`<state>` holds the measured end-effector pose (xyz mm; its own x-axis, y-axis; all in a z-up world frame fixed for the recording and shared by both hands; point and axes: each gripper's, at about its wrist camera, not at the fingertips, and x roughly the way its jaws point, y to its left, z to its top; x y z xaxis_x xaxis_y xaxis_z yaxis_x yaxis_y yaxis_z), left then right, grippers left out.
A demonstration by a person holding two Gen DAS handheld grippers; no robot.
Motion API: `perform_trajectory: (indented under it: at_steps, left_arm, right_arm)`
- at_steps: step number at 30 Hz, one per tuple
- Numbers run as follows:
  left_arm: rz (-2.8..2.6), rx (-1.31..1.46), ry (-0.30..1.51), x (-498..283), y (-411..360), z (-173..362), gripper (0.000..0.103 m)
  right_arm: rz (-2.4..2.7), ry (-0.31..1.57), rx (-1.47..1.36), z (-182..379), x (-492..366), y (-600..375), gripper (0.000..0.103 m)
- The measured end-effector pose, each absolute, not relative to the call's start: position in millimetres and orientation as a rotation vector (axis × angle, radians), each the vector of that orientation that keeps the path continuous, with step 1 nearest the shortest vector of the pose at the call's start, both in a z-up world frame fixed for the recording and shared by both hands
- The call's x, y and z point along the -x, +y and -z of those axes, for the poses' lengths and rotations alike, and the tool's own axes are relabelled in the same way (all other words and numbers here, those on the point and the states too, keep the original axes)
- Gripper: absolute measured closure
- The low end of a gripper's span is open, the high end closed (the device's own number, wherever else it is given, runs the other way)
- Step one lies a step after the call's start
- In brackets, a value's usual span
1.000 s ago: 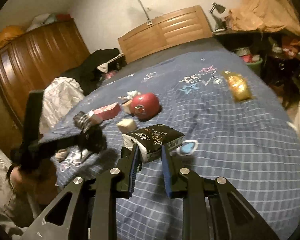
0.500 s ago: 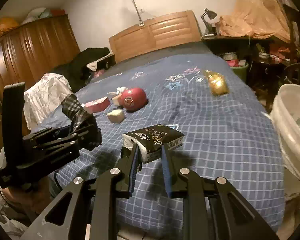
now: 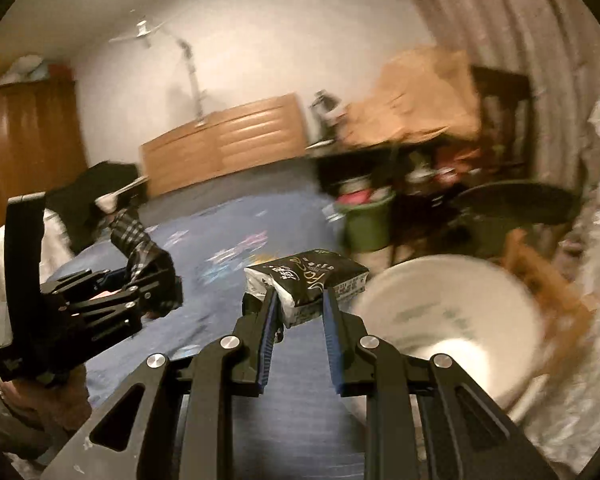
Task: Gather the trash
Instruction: 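Carry the black packet and plaid umbrella over the white bucket with both tools, then open both tools to drop the packet and umbrella into the bucket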
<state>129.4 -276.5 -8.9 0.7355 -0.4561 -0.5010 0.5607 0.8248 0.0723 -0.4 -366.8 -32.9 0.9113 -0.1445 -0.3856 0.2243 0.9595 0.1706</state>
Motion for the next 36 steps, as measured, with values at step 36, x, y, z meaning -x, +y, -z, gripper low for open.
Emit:
perform_trajectory:
  at_steps: [36]
  left_arm:
    - [0.86,-0.362,0.493,-128,-471,31,0.066]
  right_arm:
    - [0.406,0.426,-0.269,37,31,-545,0.079]
